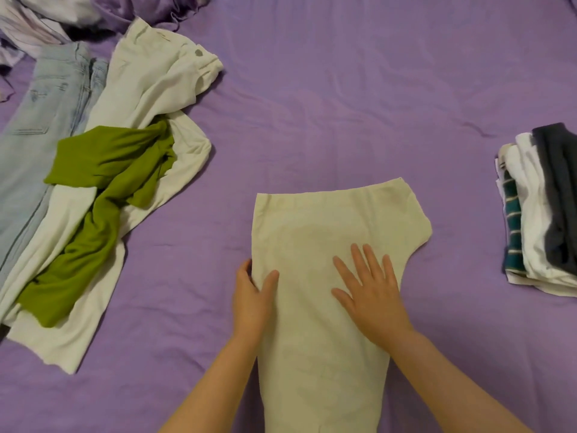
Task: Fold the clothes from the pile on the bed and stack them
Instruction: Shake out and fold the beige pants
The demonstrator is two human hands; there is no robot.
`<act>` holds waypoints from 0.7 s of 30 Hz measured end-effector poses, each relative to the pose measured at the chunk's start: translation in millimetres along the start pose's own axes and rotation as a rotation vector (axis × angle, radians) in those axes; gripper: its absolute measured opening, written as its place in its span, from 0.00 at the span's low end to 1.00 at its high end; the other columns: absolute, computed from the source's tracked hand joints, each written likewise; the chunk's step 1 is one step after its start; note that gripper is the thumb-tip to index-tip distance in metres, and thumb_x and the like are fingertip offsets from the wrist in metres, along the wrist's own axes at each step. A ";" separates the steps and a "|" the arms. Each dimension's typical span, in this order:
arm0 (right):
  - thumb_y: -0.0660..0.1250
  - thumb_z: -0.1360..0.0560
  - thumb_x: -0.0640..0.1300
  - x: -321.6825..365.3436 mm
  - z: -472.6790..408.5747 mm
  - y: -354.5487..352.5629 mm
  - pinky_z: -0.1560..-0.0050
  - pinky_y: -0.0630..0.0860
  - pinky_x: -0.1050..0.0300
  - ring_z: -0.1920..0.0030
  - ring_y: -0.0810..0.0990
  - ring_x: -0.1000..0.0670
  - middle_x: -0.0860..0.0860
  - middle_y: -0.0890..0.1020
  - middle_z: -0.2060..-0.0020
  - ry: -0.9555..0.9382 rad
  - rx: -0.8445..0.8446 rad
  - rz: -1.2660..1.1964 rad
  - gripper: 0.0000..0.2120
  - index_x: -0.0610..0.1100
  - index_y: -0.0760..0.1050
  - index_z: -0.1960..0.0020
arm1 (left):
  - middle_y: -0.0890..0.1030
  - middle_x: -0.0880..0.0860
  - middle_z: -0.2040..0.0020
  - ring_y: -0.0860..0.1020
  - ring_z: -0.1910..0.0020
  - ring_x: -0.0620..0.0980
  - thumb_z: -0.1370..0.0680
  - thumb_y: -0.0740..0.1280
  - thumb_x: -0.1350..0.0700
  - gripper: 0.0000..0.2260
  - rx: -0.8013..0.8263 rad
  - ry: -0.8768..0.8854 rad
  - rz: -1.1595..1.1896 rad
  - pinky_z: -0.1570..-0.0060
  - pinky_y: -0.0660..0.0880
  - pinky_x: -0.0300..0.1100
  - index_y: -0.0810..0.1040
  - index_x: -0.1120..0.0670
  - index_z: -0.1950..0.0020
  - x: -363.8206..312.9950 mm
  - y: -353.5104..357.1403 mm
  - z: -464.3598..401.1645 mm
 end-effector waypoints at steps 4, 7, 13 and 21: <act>0.23 0.30 0.68 -7.4 -23.1 20.8 0.29 0.32 0.37 0.25 0.32 0.44 0.46 0.40 0.23 0.029 0.173 0.178 0.35 0.58 0.34 0.26 | 0.79 0.45 0.50 0.78 0.53 0.38 0.25 0.71 0.52 0.14 -0.009 -0.070 0.013 0.60 0.72 0.32 0.71 0.50 0.43 25.9 -6.1 29.9; 0.23 0.30 0.69 1.8 -13.1 11.5 0.30 0.29 0.37 0.23 0.38 0.42 0.45 0.44 0.22 0.082 0.167 0.148 0.38 0.57 0.40 0.24 | 0.81 0.48 0.54 0.80 0.55 0.44 0.25 0.71 0.51 0.12 -0.001 -0.130 0.011 0.60 0.74 0.37 0.73 0.52 0.47 43.3 -12.6 54.8; 0.44 0.20 0.64 50.6 75.3 38.0 0.31 0.55 0.32 0.25 0.57 0.41 0.43 0.61 0.25 -0.200 0.179 0.048 0.28 0.54 0.61 0.25 | 0.82 0.52 0.56 0.81 0.59 0.46 0.24 0.70 0.50 0.07 0.118 -0.309 0.011 0.59 0.78 0.41 0.76 0.53 0.53 75.1 -22.9 103.3; 0.32 0.28 0.72 42.8 72.8 35.3 0.28 0.29 0.45 0.25 0.33 0.52 0.54 0.38 0.25 -0.204 0.360 -0.023 0.35 0.63 0.49 0.24 | 0.85 0.57 0.50 0.83 0.50 0.55 0.21 0.66 0.51 0.14 0.273 -0.532 0.266 0.51 0.80 0.50 0.78 0.60 0.43 73.3 -28.3 127.7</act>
Point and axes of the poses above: each hand's wrist, its own z-axis away from the middle knuckle, its own y-axis out of the palm, x = y × z, the point moved 3 cm from there along -z, towards the middle knuckle
